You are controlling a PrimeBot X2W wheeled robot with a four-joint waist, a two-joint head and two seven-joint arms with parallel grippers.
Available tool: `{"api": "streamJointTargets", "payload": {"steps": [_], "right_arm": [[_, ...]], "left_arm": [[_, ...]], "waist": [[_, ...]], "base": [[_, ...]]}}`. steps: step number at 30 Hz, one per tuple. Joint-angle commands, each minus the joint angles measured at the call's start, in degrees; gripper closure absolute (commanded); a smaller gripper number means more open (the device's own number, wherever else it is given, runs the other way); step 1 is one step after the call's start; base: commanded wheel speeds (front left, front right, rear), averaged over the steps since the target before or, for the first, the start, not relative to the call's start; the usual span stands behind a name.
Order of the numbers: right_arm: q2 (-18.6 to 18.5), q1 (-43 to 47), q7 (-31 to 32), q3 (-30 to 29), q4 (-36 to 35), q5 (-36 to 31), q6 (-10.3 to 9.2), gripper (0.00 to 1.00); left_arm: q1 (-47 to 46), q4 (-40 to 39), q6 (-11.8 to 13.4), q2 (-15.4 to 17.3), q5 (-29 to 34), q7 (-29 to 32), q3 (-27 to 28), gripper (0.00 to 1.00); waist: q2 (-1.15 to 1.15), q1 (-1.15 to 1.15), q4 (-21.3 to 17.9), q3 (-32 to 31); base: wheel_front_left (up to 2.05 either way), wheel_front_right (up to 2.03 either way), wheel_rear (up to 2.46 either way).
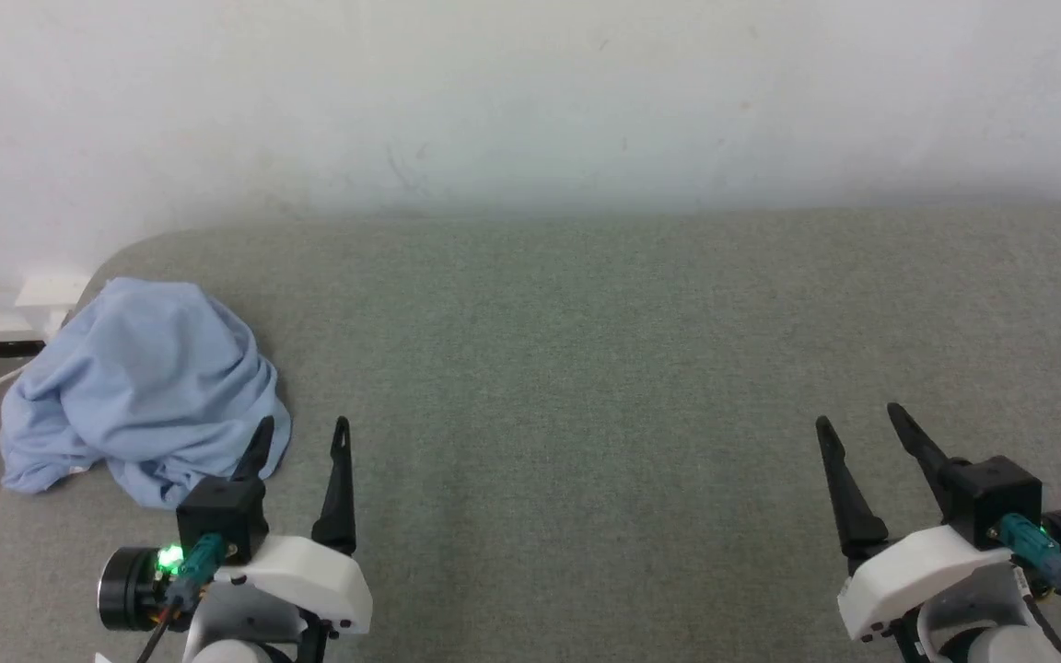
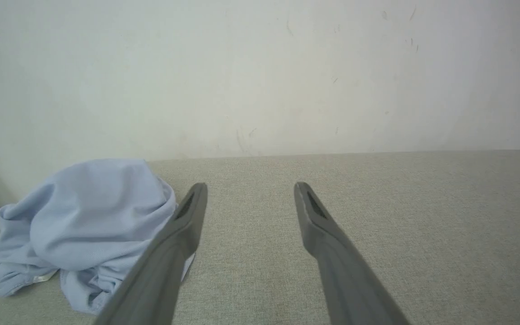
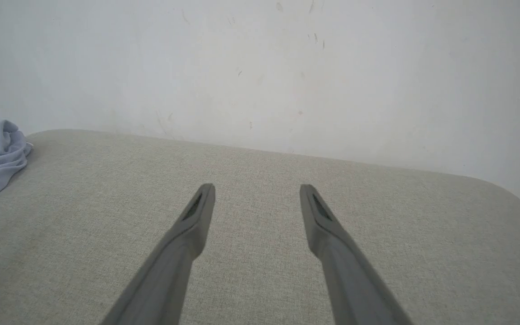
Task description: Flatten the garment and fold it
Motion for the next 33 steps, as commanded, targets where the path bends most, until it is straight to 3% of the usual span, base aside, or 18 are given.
{"api": "streamJointTargets", "payload": {"steps": [1, 33], "right_arm": [[0.0, -0.7, -0.6, -0.1, 0.3, 0.5, -0.01, 0.00], [0.1, -1.3, -4.3, 1.5, -0.3, 1.6, -0.03, 0.00]], "left_arm": [[-0.9, 0.3, 0.5, 0.0, -0.5, -0.7, -0.1, 0.00], [-0.2, 0.5, 1.1, -0.1, -5.1, -4.5, 1.2, 0.00]], "waist": [[0.00, 0.00, 0.5, 0.1], [0.00, 0.00, 15.3, 0.4]], "base": [[0.00, 0.00, 0.00], [0.00, 0.00, 0.00]]}}
